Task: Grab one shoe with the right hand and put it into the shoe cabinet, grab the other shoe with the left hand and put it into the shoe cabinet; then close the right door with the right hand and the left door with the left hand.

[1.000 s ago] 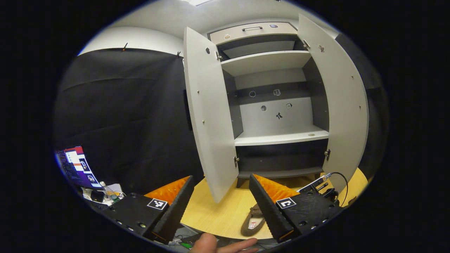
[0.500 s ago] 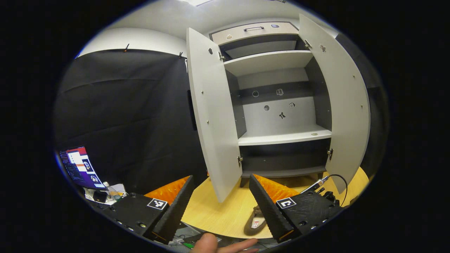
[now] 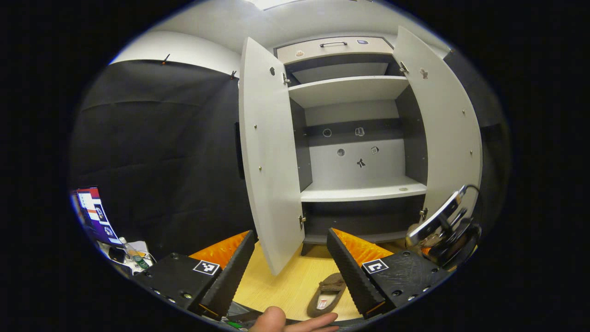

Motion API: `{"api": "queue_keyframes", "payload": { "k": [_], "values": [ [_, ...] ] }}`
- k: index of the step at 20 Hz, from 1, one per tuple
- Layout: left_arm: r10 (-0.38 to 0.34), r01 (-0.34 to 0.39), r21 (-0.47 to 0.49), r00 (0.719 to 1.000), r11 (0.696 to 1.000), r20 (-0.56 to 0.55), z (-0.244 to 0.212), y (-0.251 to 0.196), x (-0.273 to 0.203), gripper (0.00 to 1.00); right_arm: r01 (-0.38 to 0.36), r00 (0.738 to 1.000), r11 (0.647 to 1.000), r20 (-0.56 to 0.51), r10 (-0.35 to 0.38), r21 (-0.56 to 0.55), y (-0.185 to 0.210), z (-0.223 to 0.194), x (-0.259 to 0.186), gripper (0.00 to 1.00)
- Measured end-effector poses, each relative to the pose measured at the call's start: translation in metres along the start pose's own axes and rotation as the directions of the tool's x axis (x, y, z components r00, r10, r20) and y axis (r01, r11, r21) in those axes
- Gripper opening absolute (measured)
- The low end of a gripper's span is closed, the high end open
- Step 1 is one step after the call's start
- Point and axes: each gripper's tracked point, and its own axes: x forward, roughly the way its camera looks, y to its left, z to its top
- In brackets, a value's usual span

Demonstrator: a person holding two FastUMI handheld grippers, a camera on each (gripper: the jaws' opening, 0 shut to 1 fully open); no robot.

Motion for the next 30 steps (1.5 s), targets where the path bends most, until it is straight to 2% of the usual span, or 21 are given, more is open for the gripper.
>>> {"api": "queue_keyframes", "payload": {
  "k": [3, 6, 9, 12, 14, 17, 19, 21, 24, 25, 27, 28, 30],
  "values": [
    [0.000, 0.001, -0.049, 1.000, 0.999, 0.017, 0.002, 0.003, 0.006, 0.96, 0.042, 0.992, 0.999, 0.115, -0.043, 0.009, -0.027, 0.090, -0.001, 0.06],
    [0.015, -0.012, -0.056, 0.999, 0.998, 0.048, 0.006, 0.013, 0.009, 0.96, 0.035, 0.991, 0.999, 0.129, -0.037, 0.012, -0.029, 0.158, 0.023, 0.05],
    [0.064, -0.059, -0.066, 0.996, 0.996, 0.070, 0.003, 0.038, 0.004, 0.96, 0.074, 0.992, 0.994, 0.094, -0.081, 0.076, -0.047, 0.205, 0.078, 0.05],
    [0.163, -0.158, -0.079, 0.985, 0.984, 0.060, -0.012, 0.078, -0.011, 0.96, 0.121, 0.988, 0.991, 0.094, -0.125, 0.050, -0.062, 0.245, 0.153, 0.06],
    [0.223, -0.221, -0.079, 0.975, 0.972, 0.022, -0.031, 0.104, -0.025, 0.96, 0.126, 0.991, 0.992, 0.034, -0.126, 0.012, -0.064, 0.253, 0.204, 0.06],
    [0.325, -0.326, -0.037, 0.945, 0.945, -0.022, -0.048, 0.141, -0.048, 0.96, 0.045, 0.994, 0.999, -0.097, -0.042, 0.029, -0.053, 0.242, 0.254, 0.05],
    [0.383, -0.385, -0.053, 0.923, 0.921, -0.041, -0.058, 0.161, -0.062, 0.96, 0.019, 0.985, 0.999, -0.171, -0.014, 0.027, -0.047, 0.226, 0.268, 0.06],
    [0.422, -0.427, -0.069, 0.904, 0.902, -0.070, -0.065, 0.173, -0.071, 0.96, -0.019, 0.981, 1.000, -0.193, 0.020, 0.009, -0.040, 0.224, 0.270, 0.10],
    [0.416, -0.425, -0.103, 0.904, 0.899, -0.096, -0.070, 0.173, -0.064, 0.95, -0.039, 0.982, 0.999, -0.186, 0.037, -0.006, -0.043, 0.227, 0.257, 0.25],
    [0.401, -0.411, -0.103, 0.910, 0.906, -0.101, -0.071, 0.169, -0.057, 0.95, -0.038, 0.984, 0.999, -0.176, 0.038, 0.002, -0.047, 0.227, 0.250, 0.25],
    [0.370, -0.377, -0.072, 0.925, 0.924, -0.092, -0.067, 0.159, -0.048, 0.95, -0.003, 0.989, 0.999, -0.150, 0.009, 0.040, -0.060, 0.229, 0.238, 0.45],
    [0.346, -0.351, -0.062, 0.935, 0.934, -0.076, -0.063, 0.152, -0.042, 0.95, 0.016, 0.992, 0.997, -0.126, -0.007, 0.073, -0.066, 0.231, 0.230, 0.46],
    [0.315, -0.316, -0.042, 0.948, 0.948, -0.043, -0.054, 0.143, -0.036, 0.95, 0.075, 0.997, 0.995, 0.017, -0.076, 0.062, -0.083, 0.249, 0.205, 0.62]
  ]
}}
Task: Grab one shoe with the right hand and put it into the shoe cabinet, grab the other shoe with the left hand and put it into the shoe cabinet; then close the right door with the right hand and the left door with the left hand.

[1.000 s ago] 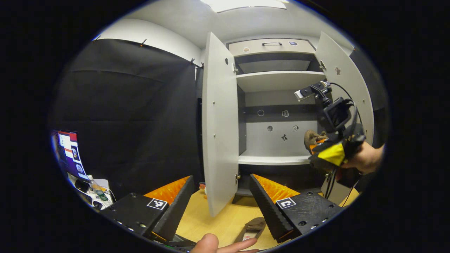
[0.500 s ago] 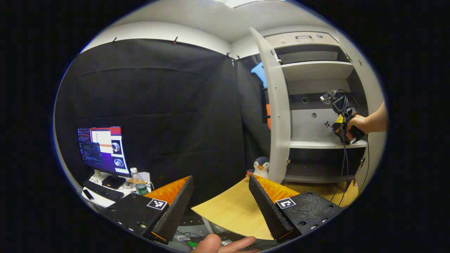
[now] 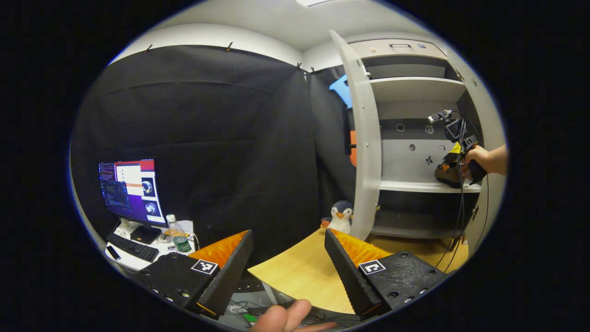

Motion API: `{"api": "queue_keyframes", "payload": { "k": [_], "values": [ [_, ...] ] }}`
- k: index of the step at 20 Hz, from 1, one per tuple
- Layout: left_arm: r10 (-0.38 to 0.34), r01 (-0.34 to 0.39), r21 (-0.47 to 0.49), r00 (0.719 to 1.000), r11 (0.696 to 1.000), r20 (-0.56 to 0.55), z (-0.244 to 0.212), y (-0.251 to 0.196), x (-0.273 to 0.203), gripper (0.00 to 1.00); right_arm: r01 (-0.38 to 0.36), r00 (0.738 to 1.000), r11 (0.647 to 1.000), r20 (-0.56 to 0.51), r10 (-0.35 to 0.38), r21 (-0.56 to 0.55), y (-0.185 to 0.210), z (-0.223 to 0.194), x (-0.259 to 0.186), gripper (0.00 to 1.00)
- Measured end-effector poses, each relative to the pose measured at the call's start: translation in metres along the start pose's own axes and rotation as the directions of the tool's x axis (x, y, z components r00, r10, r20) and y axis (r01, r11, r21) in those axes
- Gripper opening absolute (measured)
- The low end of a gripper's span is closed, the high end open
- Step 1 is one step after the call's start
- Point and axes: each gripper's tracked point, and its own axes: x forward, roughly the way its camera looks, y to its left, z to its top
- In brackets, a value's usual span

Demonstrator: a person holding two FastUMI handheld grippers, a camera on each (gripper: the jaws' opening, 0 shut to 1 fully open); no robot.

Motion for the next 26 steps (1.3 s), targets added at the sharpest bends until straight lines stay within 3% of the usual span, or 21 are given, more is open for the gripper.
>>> {"api": "queue_keyframes", "payload": {
  "k": [1, 4, 6, 8, 10, 17, 20, 21, 22, 25, 26],
  "values": [
    [-0.017, 0.017, 0.007, 1.000, 1.000, -0.003, -0.002, -0.004, 0.001, 0.95, 0.024, 0.996, 0.999, 0.086, -0.022, -0.026, -0.007, 0.011, -0.016, 0.54],
    [-0.083, 0.085, 0.029, 0.996, 0.996, -0.037, -0.008, -0.021, 0.007, 0.95, -0.014, 0.973, 0.999, 0.233, 0.003, 0.043, 0.005, 0.023, -0.066, 0.87],
    [-0.133, 0.135, 0.052, 0.990, 0.989, -0.037, -0.005, -0.037, 0.011, 0.95, 0.002, 0.959, 0.993, 0.282, -0.035, 0.118, -0.010, 0.026, -0.093, 0.98],
    [-0.185, 0.186, 0.078, 0.983, 0.979, -0.023, 0.000, -0.053, 0.015, 0.95, 0.010, 0.939, 0.982, 0.336, -0.074, 0.188, -0.023, 0.030, -0.122, 0.99],
    [-0.231, 0.232, 0.088, 0.973, 0.969, -0.024, 0.000, -0.068, 0.016, 0.96, -0.030, 0.933, 0.970, 0.355, -0.059, 0.240, -0.027, 0.018, -0.154, 1.00],
    [-0.396, 0.394, 0.087, 0.918, 0.915, 0.010, 0.012, -0.137, 0.030, 1.00, -0.060, 0.938, 0.914, 0.335, -0.086, 0.402, -0.046, -0.050, -0.271, 1.00],
    [-0.491, 0.486, 0.113, 0.871, 0.867, 0.014, 0.015, -0.177, 0.032, 0.96, -0.118, 0.959, 0.896, 0.284, -0.009, 0.428, -0.020, -0.092, -0.296, 1.00],
    [-0.519, 0.513, 0.125, 0.855, 0.849, 0.016, 0.016, -0.189, 0.031, 1.00, -0.105, 0.971, 0.895, 0.239, -0.002, 0.434, -0.018, -0.107, -0.298, 1.00],
    [-0.553, 0.547, 0.129, 0.833, 0.827, 0.014, 0.015, -0.201, 0.031, 0.96, -0.093, 0.981, 0.895, 0.194, 0.007, 0.435, -0.015, -0.121, -0.300, 1.00],
    [-0.633, 0.629, 0.129, 0.774, 0.767, -0.009, -0.001, -0.227, 0.027, 1.00, -0.019, 0.991, 0.889, 0.126, -0.043, 0.457, -0.019, -0.143, -0.306, 1.00],
    [-0.649, 0.645, 0.147, 0.760, 0.750, -0.030, -0.016, -0.232, 0.027, 0.96, -0.001, 0.993, 0.886, 0.109, -0.056, 0.463, -0.020, -0.145, -0.309, 1.00]
  ]
}}
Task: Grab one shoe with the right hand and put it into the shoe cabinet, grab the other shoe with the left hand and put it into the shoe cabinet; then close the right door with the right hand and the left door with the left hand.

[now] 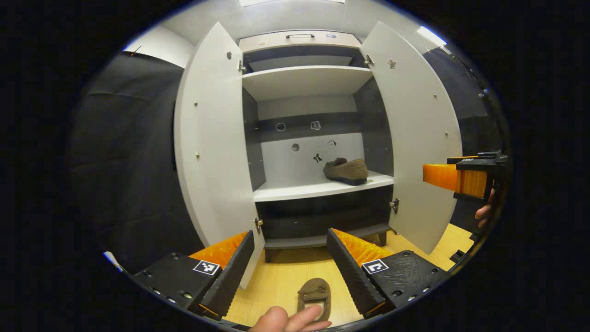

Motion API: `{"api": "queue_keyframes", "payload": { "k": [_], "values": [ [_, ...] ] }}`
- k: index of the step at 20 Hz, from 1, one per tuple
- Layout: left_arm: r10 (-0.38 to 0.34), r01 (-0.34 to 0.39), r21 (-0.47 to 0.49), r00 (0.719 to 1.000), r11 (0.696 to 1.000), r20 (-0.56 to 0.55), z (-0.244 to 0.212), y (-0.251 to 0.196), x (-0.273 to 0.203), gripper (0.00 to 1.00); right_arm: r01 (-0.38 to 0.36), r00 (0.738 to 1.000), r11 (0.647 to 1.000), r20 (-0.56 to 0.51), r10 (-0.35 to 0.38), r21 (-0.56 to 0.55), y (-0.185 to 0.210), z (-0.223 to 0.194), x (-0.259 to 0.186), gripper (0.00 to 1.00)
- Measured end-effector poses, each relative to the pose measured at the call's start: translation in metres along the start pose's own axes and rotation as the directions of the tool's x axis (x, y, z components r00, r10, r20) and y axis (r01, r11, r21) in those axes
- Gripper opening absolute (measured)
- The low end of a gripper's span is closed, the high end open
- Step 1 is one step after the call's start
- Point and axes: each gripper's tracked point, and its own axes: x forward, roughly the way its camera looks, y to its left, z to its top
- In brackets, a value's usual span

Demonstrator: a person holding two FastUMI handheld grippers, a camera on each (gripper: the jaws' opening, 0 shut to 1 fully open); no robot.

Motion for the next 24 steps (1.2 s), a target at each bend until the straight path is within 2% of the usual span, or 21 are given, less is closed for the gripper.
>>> {"api": "queue_keyframes", "payload": {
  "k": [2, 4, 8, 12, 15, 19, 24],
  "values": [
    [-0.021, 0.023, 0.026, 0.997, 0.999, -0.075, -0.036, -0.004, 0.003, 0.96, 0.033, 0.999, 0.999, -0.013, -0.033, -0.024, -0.002, 0.000, -0.005, 1.00],
    [-0.048, 0.048, -0.006, 0.994, 0.999, -0.096, -0.051, -0.004, -0.001, 0.97, 0.066, 0.998, 0.996, 0.011, -0.066, -0.061, -0.002, 0.010, -0.014, 1.00],
    [-0.063, 0.061, -0.059, 0.997, 0.996, -0.043, -0.033, 0.004, -0.003, 0.96, 0.095, 0.995, 0.993, 0.042, -0.092, -0.070, 0.008, 0.013, -0.029, 1.00],
    [-0.046, 0.044, -0.135, 0.999, 0.990, -0.013, -0.015, 0.012, 0.007, 0.96, 0.076, 0.997, 0.994, -0.005, -0.077, -0.075, 0.020, -0.010, -0.025, 1.00],
    [-0.045, 0.031, -0.103, 0.990, 0.994, -0.134, -0.078, 0.007, 0.021, 0.96, 0.039, 0.997, 0.995, -0.068, -0.045, -0.091, 0.024, -0.026, -0.014, 1.00],
    [-0.024, -0.017, -0.108, 0.931, 0.994, -0.365, -0.194, 0.007, 0.017, 0.97, 0.016, 0.993, 0.989, -0.113, -0.032, -0.146, 0.013, -0.024, -0.003, 1.00],
    [-0.079, 0.014, -0.141, 0.880, 0.990, -0.469, -0.255, -0.002, 0.029, 0.97, 0.001, 0.983, 0.979, -0.177, -0.038, -0.206, 0.011, -0.035, -0.002, 1.00]
  ]
}}
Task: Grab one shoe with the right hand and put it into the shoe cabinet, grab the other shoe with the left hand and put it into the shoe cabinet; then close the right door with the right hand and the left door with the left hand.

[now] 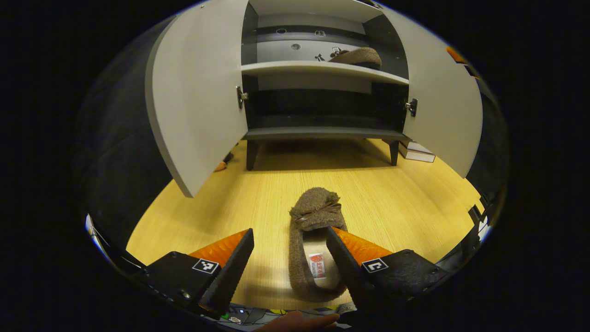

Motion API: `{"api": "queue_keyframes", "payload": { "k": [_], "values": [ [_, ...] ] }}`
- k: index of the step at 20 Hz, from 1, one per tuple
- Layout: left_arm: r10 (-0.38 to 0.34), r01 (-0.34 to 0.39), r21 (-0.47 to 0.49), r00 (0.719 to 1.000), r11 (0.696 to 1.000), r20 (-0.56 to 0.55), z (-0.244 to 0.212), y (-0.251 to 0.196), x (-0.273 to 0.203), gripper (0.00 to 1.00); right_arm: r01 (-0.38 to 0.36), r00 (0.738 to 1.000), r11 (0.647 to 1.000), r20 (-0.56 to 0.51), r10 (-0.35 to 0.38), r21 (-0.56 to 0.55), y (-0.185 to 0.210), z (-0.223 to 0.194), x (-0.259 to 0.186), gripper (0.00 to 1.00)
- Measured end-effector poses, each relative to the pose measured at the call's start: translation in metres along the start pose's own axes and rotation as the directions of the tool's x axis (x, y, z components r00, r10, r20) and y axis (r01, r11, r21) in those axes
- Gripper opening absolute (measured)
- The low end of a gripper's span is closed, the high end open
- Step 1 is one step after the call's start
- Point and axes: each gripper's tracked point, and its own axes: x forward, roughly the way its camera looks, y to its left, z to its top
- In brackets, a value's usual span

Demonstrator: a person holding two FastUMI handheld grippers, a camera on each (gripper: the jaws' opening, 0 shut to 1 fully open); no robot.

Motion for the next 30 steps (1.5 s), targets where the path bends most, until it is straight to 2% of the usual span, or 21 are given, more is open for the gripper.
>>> {"api": "queue_keyframes", "payload": {
  "k": [3, 5, 6, 7, 10, 11, 13, 15, 16, 17, 22, 30],
  "values": [
    [0.000, -0.001, -0.027, 0.999, 1.000, -0.040, -0.013, -0.002, 0.020, 0.94, -0.023, 1.000, 0.999, -0.021, 0.022, -0.027, 0.009, -0.004, -0.002, 1.00],
    [-0.032, 0.027, -0.074, 0.998, 0.997, -0.061, -0.016, -0.005, 0.031, 0.91, -0.042, 0.998, 0.998, -0.048, 0.040, -0.039, 0.016, -0.010, -0.002, 1.00],
    [-0.056, 0.047, -0.104, 0.995, 0.993, -0.081, -0.020, -0.010, 0.036, 1.00, -0.044, 0.997, 0.998, -0.061, 0.041, -0.049, 0.017, -0.013, -0.002, 1.00],
    [-0.066, 0.051, -0.132, 0.991, 0.990, -0.113, -0.027, -0.009, 0.043, 0.74, -0.044, 0.997, 0.997, -0.067, 0.040, -0.056, 0.018, -0.014, -0.002, 1.00],
    [-0.119, 0.093, -0.198, 0.985, 0.976, -0.123, -0.029, -0.017, 0.054, 0.63, -0.050, 0.996, 0.995, -0.081, 0.043, -0.082, 0.024, -0.018, -0.004, 1.00],
    [-0.110, 0.088, -0.177, 0.986, 0.980, -0.123, -0.029, -0.017, 0.053, 0.48, -0.049, 0.996, 0.994, -0.080, 0.042, -0.099, 0.025, -0.018, -0.005, 1.00],
    [-0.045, 0.032, -0.112, 0.992, 0.993, -0.115, -0.027, -0.007, 0.051, 0.41, -0.064, 0.995, 0.989, -0.081, 0.053, -0.133, 0.032, -0.020, -0.007, 1.00],
    [0.002, -0.009, -0.058, 0.993, 0.998, -0.114, -0.026, -0.006, 0.055, 0.08, -0.077, 0.995, 0.982, -0.081, 0.064, -0.170, 0.037, -0.020, -0.008, 1.00],
    [0.026, -0.030, -0.032, 0.993, 0.999, -0.118, -0.026, -0.005, 0.057, 0.08, -0.083, 0.994, 0.981, -0.083, 0.070, -0.177, 0.039, -0.021, -0.009, 1.00],
    [0.036, -0.038, -0.023, 0.993, 0.999, -0.117, -0.024, -0.006, 0.054, 0.02, -0.087, 0.994, 0.980, -0.085, 0.072, -0.179, 0.040, -0.022, -0.010, 1.00],
    [0.043, -0.056, -0.098, 0.991, 0.994, -0.127, -0.017, -0.004, 0.050, 0.02, -0.095, 0.992, 0.978, -0.099, 0.078, -0.184, 0.037, -0.025, -0.009, 1.00],
    [0.055, -0.063, -0.115, 0.996, 0.991, -0.074, 0.034, -0.006, 0.037, 0.02, -0.084, 0.994, 0.982, -0.083, 0.071, -0.167, 0.026, -0.019, -0.004, 1.00]
  ]
}}
